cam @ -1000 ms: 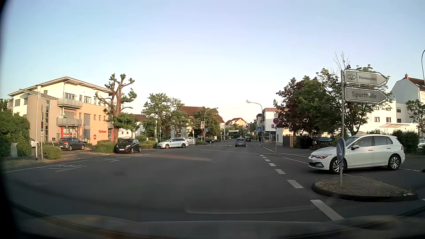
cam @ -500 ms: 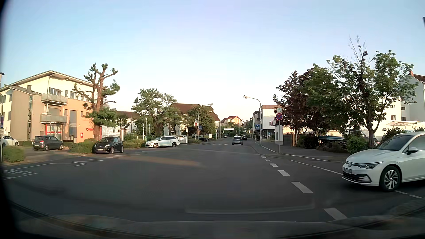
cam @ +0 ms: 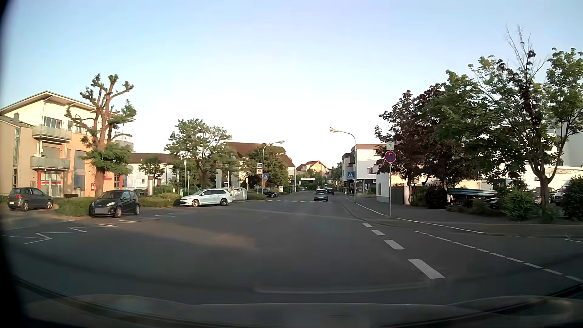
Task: Follow the waypoints while adhering to traffic rules and regulations
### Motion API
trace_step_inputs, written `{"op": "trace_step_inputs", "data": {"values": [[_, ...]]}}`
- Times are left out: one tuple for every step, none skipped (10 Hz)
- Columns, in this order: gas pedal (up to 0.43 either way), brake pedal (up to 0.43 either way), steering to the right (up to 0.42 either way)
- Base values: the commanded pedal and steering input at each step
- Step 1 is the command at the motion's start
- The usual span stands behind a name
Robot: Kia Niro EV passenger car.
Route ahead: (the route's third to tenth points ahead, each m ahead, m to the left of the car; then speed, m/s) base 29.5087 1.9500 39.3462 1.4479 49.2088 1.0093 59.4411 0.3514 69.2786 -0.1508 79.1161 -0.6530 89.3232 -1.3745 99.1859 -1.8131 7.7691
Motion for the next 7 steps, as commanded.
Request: {"op": "trace_step_inputs", "data": {"values": [[0.0,0.03,0.018],[0.0,0.03,0.017],[0.0,0.03,0.017],[0.0,0.03,0.017],[0.0,0.03,0.016],[0.0,0.03,0.015],[0.0,0.03,0.014]]}}
